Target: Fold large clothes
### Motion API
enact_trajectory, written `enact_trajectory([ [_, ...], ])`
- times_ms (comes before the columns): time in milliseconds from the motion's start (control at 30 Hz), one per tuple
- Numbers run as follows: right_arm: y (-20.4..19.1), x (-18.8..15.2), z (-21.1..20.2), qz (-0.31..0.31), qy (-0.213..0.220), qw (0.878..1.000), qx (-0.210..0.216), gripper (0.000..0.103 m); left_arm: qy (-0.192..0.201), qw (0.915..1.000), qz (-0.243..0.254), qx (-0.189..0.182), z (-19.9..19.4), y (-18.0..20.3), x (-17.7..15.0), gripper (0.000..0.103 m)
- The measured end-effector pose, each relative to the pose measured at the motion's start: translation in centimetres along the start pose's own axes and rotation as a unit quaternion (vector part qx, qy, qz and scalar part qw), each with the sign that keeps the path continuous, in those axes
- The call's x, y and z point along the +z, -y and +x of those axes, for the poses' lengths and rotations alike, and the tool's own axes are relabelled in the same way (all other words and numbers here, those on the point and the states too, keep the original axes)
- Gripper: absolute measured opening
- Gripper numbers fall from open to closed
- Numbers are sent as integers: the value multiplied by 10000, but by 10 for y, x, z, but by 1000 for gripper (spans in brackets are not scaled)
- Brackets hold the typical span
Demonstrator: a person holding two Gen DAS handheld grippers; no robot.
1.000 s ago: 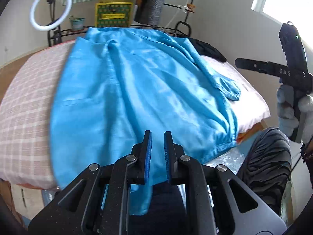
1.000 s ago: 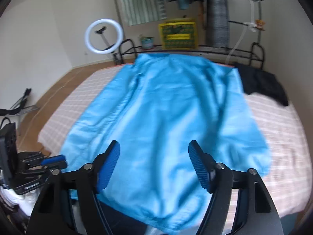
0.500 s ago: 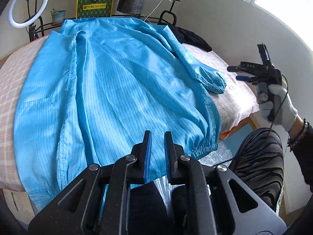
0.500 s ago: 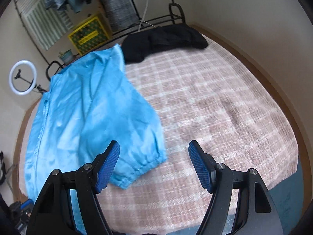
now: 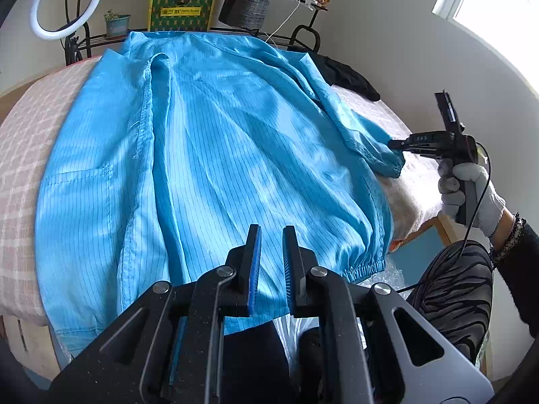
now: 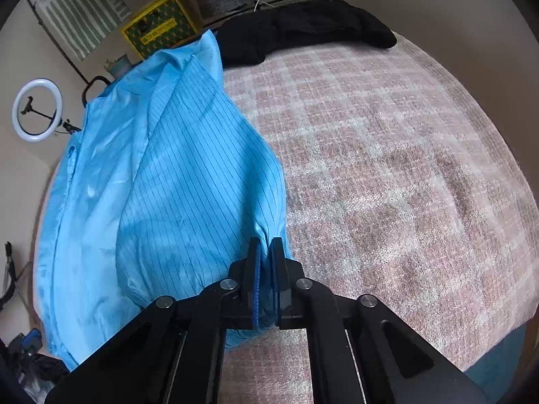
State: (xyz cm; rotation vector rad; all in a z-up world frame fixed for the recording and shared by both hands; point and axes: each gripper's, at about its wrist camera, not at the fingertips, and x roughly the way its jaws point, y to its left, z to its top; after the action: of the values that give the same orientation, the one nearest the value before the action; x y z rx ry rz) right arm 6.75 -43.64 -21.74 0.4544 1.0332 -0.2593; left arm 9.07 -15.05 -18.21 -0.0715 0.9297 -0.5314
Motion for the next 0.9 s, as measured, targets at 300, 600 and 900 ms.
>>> enact_trajectory([
  [300,-94,-10,-88,-1529,1108,9820,-39,1,116,9994,-318,24,-6,-19,3,11],
  [600,-239,-94,-88,-4368,845,8946,416,1,319,9969,-722,72,-18,-41,5,11],
  [900,-268,-169,-47,-5303,-189,8428,905,1,163,9938,-1092,-106,-8,-56,-1,11],
])
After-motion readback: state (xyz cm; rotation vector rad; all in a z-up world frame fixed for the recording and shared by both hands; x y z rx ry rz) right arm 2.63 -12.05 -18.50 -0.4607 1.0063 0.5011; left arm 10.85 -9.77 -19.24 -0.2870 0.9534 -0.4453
